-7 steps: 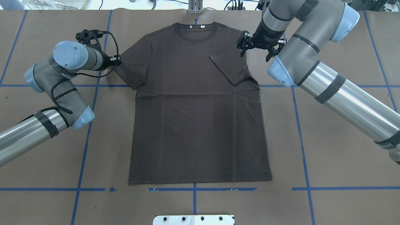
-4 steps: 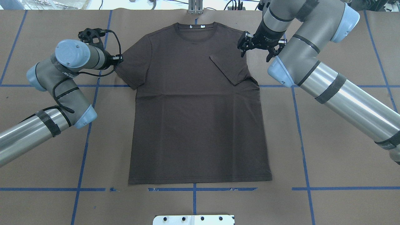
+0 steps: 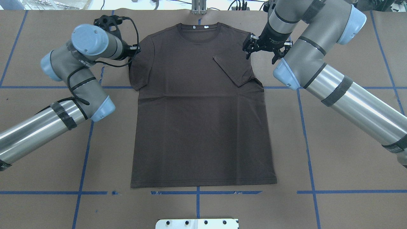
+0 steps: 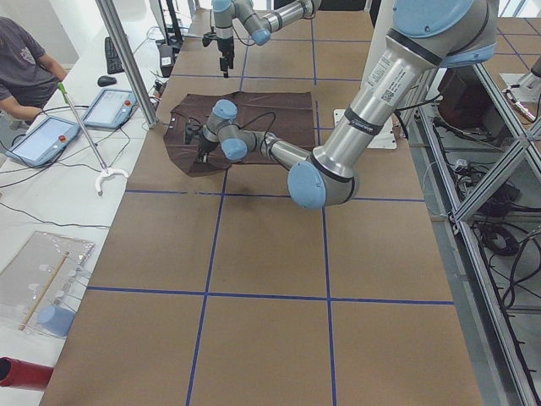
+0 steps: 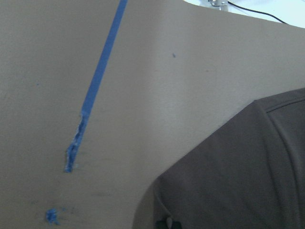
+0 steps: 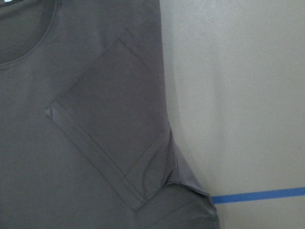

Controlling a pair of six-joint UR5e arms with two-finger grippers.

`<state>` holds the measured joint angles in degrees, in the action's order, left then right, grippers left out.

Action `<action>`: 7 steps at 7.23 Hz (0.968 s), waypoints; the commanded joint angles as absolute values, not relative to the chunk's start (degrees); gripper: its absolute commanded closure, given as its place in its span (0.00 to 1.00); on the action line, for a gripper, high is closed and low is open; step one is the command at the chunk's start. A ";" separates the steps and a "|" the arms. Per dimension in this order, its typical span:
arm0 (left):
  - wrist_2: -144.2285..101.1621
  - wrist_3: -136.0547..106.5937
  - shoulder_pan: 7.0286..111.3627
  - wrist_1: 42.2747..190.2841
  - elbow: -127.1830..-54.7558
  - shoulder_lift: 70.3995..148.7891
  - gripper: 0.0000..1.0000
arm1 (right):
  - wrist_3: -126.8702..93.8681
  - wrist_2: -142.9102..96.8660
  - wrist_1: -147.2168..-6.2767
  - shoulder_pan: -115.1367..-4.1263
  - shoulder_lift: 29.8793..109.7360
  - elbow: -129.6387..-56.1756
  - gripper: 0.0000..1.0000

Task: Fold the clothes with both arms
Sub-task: 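Grasp the other sleeve with the left gripper and fold it inward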

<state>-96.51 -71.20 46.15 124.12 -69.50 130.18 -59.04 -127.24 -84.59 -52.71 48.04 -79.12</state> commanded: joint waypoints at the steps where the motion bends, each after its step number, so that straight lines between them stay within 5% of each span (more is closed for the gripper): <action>1: -96.77 -76.51 45.36 119.36 -68.74 137.17 1.00 | -58.97 -127.18 -84.55 -52.65 48.25 -79.28 0.00; 3: -96.42 -80.40 42.99 119.97 -61.47 143.15 1.00 | -58.97 -127.09 -84.55 -52.56 48.34 -79.45 0.00; 7: -96.24 -80.51 41.14 120.41 -59.50 144.84 1.00 | -58.80 -126.91 -84.55 -52.47 48.43 -79.37 0.00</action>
